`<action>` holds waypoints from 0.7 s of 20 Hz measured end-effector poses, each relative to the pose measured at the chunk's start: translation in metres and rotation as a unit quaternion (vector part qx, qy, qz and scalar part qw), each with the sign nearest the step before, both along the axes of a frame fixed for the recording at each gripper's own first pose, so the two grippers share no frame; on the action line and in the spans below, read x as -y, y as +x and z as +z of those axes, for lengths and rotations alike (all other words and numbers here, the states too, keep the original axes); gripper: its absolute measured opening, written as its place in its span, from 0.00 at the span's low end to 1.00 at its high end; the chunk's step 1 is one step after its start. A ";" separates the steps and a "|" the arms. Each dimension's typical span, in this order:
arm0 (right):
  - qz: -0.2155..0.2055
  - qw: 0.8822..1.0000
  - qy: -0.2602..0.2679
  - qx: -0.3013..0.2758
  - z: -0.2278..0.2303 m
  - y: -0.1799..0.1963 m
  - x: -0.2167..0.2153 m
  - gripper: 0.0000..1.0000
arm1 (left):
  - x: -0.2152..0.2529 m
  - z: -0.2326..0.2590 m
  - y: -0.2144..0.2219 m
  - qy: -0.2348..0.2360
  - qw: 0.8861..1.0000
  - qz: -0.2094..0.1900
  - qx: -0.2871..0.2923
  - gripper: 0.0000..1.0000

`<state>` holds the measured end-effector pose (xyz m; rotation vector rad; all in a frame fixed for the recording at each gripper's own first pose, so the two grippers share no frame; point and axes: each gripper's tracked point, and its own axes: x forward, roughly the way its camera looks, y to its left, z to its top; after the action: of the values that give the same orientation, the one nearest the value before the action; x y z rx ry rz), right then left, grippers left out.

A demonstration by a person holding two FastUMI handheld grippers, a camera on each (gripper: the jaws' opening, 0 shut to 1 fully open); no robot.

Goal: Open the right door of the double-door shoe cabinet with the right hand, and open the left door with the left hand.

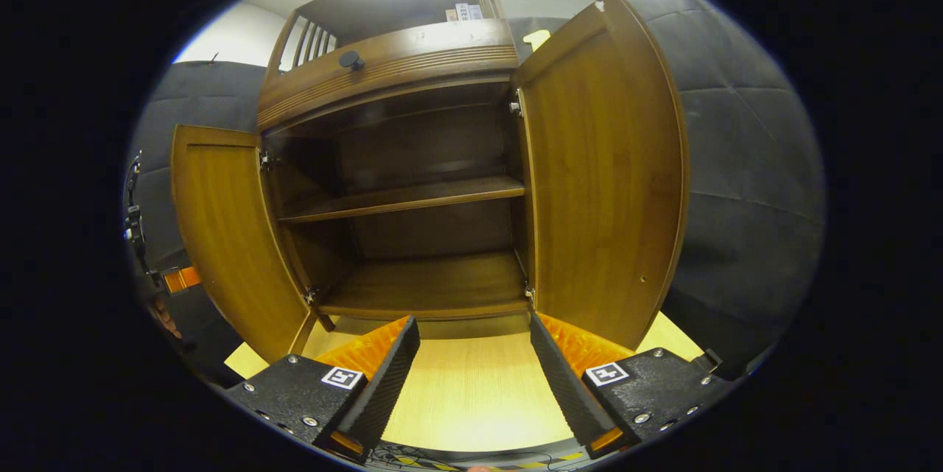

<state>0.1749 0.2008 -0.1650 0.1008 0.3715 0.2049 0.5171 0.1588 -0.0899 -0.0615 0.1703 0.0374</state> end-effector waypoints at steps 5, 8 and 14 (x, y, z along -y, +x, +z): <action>0.006 1.000 -0.002 0.006 0.004 0.004 -0.010 0.91 | -0.025 -0.011 -0.016 -0.012 0.998 -0.054 0.018 0.02; 0.001 1.000 -0.008 0.017 0.011 0.010 -0.008 0.91 | -0.022 -0.011 -0.018 -0.017 0.997 -0.071 0.018 0.03; -0.006 0.998 -0.001 0.057 0.043 0.030 -0.009 0.91 | -0.043 -0.016 -0.026 0.004 0.998 -0.061 0.013 0.03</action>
<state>0.2049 0.2096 -0.1219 0.0896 0.2575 0.1975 0.4916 0.2016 -0.1054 -0.0440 0.1468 -0.0853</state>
